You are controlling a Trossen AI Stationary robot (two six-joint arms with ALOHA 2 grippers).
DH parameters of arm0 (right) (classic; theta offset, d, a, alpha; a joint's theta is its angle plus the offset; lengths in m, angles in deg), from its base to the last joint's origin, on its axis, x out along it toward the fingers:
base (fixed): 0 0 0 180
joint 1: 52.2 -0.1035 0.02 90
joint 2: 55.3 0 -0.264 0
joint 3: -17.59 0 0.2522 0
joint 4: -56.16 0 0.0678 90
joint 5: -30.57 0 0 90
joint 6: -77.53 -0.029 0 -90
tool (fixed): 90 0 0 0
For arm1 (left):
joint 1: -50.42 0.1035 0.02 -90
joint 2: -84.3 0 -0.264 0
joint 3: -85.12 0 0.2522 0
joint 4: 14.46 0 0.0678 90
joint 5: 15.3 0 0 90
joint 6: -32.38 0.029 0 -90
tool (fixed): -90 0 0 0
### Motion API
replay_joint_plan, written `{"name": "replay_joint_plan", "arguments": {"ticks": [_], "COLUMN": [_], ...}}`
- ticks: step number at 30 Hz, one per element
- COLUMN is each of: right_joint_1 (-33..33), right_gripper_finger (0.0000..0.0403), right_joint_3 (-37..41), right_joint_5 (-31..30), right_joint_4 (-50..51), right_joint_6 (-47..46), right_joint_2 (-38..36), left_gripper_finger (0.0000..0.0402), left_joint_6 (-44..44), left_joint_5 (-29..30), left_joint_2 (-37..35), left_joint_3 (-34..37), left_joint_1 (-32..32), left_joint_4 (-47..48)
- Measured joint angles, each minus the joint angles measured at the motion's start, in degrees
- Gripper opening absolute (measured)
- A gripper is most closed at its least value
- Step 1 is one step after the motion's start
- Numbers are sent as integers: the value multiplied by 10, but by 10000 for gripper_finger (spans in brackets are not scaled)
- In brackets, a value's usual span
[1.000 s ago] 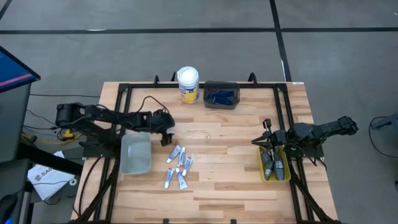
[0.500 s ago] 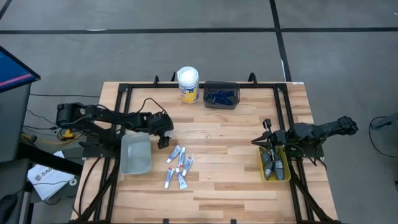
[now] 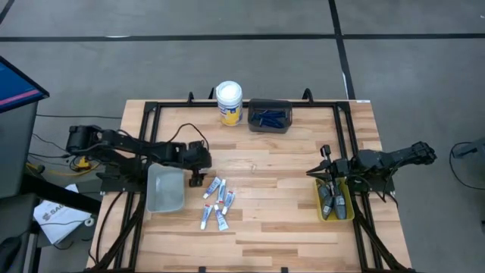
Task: Pick & Place Travel size toiletries
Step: Put the white toothpaste into the gray bin
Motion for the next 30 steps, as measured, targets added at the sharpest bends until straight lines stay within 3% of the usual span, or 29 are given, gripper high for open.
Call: {"name": "replay_joint_plan", "arguments": {"ticks": [7, 24, 30], "right_joint_1": [0, 0, 0], "right_gripper_finger": [19, 18, 20], "right_joint_3": [0, 0, 0], "right_joint_5": [0, 0, 0], "right_joint_4": [0, 0, 0], "right_joint_6": [0, 0, 0], "right_joint_2": [0, 0, 0], "left_gripper_finger": [300, 299, 278], "left_joint_6": [24, 124, 142], "left_joint_5": [55, 68, 73], "left_joint_2": [3, 7, 47], "left_joint_3": [0, 0, 1], "left_joint_1": [-1, -53, -53], "left_joint_4": [23, 11, -5]}}
